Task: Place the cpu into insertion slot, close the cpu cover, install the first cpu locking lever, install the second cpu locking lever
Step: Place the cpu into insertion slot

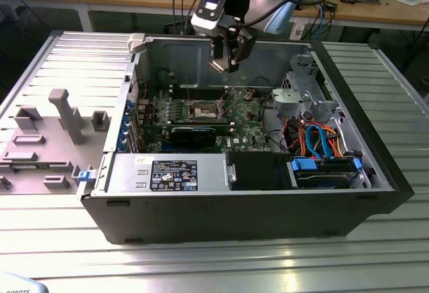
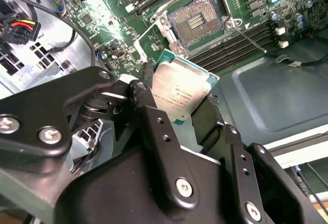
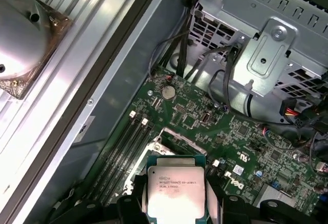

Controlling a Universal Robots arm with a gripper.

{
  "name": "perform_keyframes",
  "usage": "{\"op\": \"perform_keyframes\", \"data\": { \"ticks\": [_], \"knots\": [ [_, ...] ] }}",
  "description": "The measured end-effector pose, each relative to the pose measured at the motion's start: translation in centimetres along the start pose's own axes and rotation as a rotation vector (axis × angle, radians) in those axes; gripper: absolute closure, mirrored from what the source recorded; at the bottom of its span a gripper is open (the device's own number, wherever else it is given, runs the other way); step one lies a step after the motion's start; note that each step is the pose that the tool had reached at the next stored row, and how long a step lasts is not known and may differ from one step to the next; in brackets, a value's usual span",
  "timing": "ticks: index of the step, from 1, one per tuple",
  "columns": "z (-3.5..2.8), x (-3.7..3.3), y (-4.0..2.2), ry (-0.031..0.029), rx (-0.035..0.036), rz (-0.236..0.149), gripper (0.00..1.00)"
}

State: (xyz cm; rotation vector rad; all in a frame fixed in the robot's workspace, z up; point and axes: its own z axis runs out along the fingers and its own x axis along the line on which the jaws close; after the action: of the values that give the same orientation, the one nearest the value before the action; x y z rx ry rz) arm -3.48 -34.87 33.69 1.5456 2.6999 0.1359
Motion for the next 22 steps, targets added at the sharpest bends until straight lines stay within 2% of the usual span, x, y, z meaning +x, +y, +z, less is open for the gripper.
{"op": "perform_keyframes", "data": {
  "ticks": [9,19,22],
  "knots": [
    [0.14,-0.01,-0.01,-0.0076,-0.0014,0.084,0.46],
    [0.15,-0.01,-0.01,-0.0085,-0.0018,0.095,0.46],
    [0.16,-0.01,-0.02,-0.0100,-0.0021,0.111,0.46]
  ]
}}
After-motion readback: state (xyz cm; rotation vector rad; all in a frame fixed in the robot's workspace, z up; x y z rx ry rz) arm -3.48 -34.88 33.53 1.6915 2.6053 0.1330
